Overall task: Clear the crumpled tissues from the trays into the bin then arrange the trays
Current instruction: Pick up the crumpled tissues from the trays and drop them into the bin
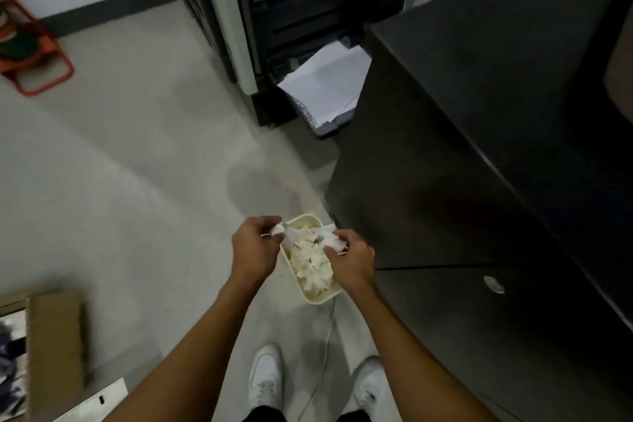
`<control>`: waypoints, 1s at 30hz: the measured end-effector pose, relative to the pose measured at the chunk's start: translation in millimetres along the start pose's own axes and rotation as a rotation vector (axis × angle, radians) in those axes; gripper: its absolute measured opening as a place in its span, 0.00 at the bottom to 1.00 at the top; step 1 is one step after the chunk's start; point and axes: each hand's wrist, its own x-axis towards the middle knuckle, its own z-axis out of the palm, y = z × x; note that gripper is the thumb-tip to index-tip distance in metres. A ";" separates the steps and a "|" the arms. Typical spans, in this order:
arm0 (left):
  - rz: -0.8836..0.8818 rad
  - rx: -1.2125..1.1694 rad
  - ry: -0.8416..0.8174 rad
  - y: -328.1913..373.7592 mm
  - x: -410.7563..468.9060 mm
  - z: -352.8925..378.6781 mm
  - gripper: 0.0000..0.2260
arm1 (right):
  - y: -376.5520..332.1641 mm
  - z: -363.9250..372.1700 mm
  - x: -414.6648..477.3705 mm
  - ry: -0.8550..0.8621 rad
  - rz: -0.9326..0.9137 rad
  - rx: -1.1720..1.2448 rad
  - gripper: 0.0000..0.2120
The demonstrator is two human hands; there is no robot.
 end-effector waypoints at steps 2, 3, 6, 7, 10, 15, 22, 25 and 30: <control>-0.003 -0.013 0.012 -18.0 12.1 5.7 0.12 | 8.6 21.7 14.7 0.020 -0.001 0.013 0.13; -0.007 -0.025 0.023 -25.8 17.7 7.8 0.12 | 13.7 33.6 22.2 0.034 0.005 0.021 0.13; -0.021 -0.036 0.055 -50.9 34.1 14.8 0.12 | 31.1 71.0 42.8 0.068 0.011 0.011 0.15; -0.029 -0.036 0.060 -59.5 38.8 16.9 0.12 | 37.1 82.5 48.8 0.025 0.015 -0.001 0.18; -0.031 -0.004 0.059 -83.0 48.8 24.6 0.13 | 57.8 107.5 62.3 -0.221 0.033 -0.144 0.33; -0.027 -0.003 0.028 -98.6 54.5 42.2 0.12 | 98.2 101.6 69.7 -0.199 0.140 -0.262 0.29; 0.090 0.040 -0.013 -105.2 64.3 86.4 0.11 | 157.2 84.0 71.4 -0.265 0.143 -0.378 0.18; 0.143 0.061 -0.006 -102.6 63.5 103.9 0.12 | 160.2 79.9 69.3 -0.276 0.123 -0.341 0.15; 0.223 0.653 -0.371 -116.3 66.8 119.4 0.26 | 154.2 72.0 66.1 -0.281 0.122 -0.286 0.11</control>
